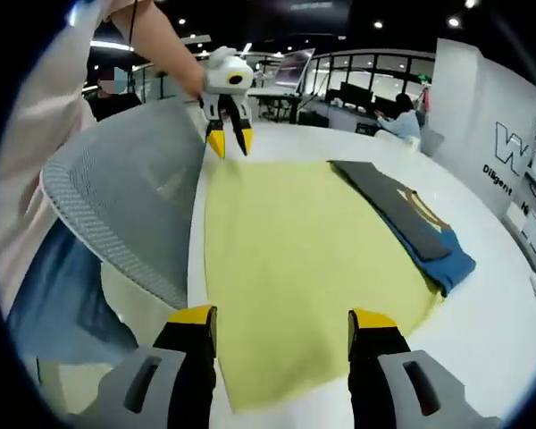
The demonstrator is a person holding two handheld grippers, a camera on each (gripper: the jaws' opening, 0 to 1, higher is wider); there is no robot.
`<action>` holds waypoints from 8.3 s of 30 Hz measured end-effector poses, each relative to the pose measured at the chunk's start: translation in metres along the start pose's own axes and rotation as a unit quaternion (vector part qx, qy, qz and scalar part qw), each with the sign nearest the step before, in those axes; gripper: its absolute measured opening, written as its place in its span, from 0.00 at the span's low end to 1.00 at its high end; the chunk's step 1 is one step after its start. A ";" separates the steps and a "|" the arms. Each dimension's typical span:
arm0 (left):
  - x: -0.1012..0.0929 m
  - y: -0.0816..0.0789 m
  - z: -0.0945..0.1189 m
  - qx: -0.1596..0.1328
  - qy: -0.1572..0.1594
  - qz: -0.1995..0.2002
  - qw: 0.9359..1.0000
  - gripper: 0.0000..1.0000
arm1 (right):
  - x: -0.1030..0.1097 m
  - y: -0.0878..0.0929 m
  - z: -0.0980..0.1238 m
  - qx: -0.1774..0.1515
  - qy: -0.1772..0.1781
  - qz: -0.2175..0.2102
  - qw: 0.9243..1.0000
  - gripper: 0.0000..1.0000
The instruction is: Fold the garment on the visible template until the final outline fits inside the template.
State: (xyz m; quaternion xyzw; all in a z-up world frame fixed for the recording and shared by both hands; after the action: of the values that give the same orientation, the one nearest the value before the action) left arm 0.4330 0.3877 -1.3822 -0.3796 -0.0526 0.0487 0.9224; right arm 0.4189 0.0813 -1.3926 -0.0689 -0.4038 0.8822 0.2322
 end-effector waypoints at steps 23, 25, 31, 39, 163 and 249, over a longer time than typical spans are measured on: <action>-0.014 0.042 0.002 0.098 0.030 -0.090 0.991 0.12 | 0.004 0.038 0.015 0.056 0.002 0.046 0.997 0.35; -0.013 0.042 0.003 0.097 0.032 -0.086 0.991 0.12 | 0.004 0.040 0.016 0.062 0.000 0.053 0.997 0.33; -0.014 0.042 0.003 0.093 0.035 -0.075 0.992 0.10 | 0.005 0.043 0.016 0.066 -0.007 0.060 0.996 0.24; -0.011 0.042 0.002 0.087 0.029 -0.053 0.994 0.04 | 0.008 0.048 0.018 0.078 -0.020 0.063 0.995 0.09; 0.308 -0.008 0.007 0.028 -0.149 0.191 0.970 0.08 | -0.306 -0.093 -0.031 0.040 0.164 -0.174 0.970 0.13; 0.178 0.034 -0.023 0.071 -0.113 0.035 0.990 0.05 | -0.173 -0.023 -0.036 -0.038 0.049 -0.230 0.971 0.12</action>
State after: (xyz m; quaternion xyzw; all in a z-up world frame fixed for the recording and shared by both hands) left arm 0.6110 0.4187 -1.4118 -0.3065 -0.1394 0.1268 0.9330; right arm 0.5910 0.0380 -1.4104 -0.0258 -0.4299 0.7849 0.4454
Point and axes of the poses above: the point that each gripper's makers call its tool centre point, and the gripper's own axes: z roughly backward along the fingers, x roughly to its left, y roughly out of its underside, the point moved 4 cm from there along z, roughly backward along the fingers, and after that the axes turned 13 degrees about -z, right-handed, at the moved point
